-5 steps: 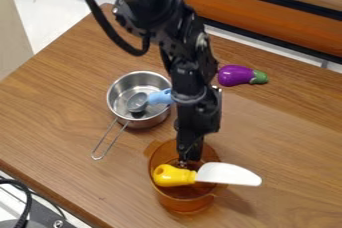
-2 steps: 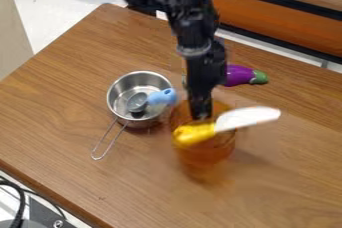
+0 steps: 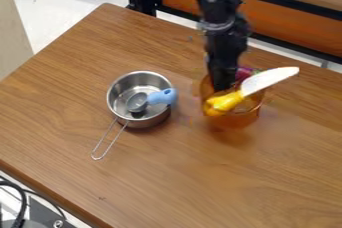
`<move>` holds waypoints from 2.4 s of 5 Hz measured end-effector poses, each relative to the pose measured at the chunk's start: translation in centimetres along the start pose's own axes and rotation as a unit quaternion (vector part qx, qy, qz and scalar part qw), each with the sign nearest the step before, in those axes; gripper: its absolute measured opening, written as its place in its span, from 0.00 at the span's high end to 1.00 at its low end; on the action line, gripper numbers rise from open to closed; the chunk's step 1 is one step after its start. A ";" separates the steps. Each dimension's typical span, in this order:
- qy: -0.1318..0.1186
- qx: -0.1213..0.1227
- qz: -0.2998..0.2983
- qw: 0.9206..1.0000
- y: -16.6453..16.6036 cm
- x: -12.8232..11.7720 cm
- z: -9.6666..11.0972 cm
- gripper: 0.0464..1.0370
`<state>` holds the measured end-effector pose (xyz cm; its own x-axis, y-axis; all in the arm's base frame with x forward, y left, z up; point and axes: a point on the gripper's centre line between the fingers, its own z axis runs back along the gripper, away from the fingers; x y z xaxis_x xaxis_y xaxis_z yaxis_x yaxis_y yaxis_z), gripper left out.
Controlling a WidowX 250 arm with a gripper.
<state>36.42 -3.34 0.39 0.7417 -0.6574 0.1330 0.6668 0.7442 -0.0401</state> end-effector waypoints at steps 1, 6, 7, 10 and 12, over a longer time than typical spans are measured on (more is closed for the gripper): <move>0.006 0.005 0.011 1.000 1.0 0.9 -1.2 0.98; 0.012 0.025 0.013 1.000 -0.4 2.1 -3.0 0.98; 0.011 0.019 0.020 1.000 -0.6 2.1 -3.0 0.96; 0.006 -0.007 0.041 0.999 0.1 0.9 -0.2 0.32; -0.032 0.007 0.065 0.997 0.8 0.5 3.7 0.04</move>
<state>37.05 -2.57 4.09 0.8158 -0.5461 0.1903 0.5632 0.8250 -0.0470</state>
